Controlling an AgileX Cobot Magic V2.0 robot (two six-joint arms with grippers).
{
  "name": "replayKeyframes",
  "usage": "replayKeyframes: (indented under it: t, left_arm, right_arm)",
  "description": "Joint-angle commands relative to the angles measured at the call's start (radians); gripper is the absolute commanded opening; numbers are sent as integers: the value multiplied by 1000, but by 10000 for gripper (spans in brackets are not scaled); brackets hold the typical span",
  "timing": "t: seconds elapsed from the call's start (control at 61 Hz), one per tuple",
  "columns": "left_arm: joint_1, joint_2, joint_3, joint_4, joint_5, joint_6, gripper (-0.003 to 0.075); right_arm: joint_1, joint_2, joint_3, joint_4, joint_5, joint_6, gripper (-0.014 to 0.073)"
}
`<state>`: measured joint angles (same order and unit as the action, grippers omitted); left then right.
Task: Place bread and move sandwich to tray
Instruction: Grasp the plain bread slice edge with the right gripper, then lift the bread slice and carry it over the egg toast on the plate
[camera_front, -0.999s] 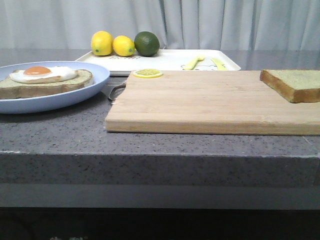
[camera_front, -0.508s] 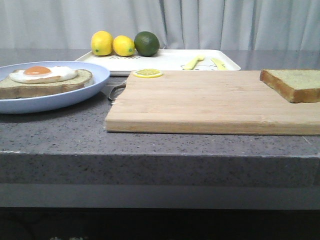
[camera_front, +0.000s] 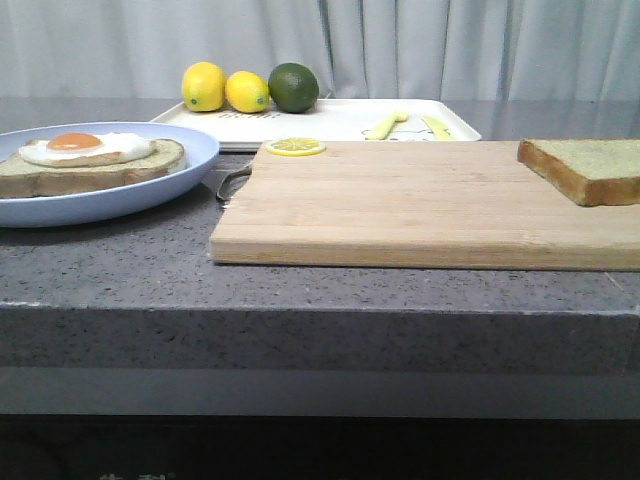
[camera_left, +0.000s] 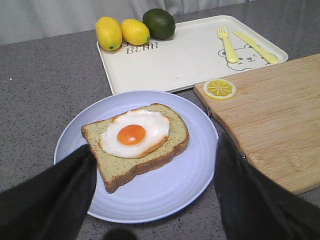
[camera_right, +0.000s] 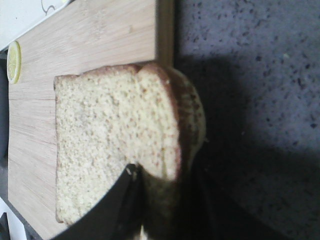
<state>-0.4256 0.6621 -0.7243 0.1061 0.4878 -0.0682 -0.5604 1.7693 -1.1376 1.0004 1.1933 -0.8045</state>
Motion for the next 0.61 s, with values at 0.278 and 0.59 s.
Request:
replayKeyframes:
  t: [0.278,0.59]
  left_arm:
    - [-6,4,-31,6,-82,3,492]
    - [-6,4,-31,6,-82,3,492]
  right_arm:
    - [8,-194,-18,115,142,19,87]
    - [156,-316,-18,341,140,52,87]
